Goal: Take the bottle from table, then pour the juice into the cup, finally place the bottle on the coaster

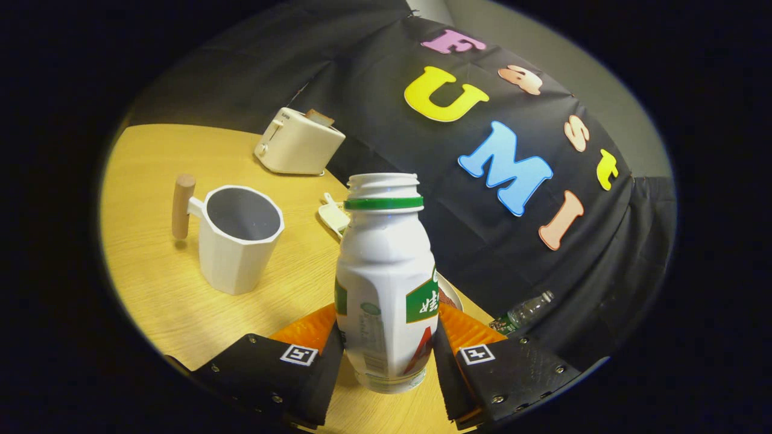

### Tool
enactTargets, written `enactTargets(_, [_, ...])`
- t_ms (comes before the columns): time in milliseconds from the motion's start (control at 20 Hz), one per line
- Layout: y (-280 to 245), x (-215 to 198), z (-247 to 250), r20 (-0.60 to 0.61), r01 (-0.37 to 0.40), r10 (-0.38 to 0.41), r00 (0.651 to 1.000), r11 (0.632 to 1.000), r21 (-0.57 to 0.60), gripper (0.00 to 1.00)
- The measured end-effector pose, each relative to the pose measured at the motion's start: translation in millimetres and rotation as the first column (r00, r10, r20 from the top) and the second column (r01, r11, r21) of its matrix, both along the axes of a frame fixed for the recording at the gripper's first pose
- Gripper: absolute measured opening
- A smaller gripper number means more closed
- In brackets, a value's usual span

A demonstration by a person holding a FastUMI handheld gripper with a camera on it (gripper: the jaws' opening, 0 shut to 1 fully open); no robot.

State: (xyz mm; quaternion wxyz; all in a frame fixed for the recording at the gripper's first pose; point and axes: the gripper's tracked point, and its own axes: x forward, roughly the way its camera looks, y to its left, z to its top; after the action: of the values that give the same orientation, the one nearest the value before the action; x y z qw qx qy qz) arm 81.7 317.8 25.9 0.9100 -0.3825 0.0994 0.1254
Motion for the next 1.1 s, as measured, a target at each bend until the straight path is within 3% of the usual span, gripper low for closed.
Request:
enactTargets(400, [17,-1,-7,-0.007,-0.039,0.039,0.999,0.986,-0.161,0.71])
enactTargets(1100, [17,3,-3,0.044,-0.052,0.077,0.996,0.905,-0.423,0.71])
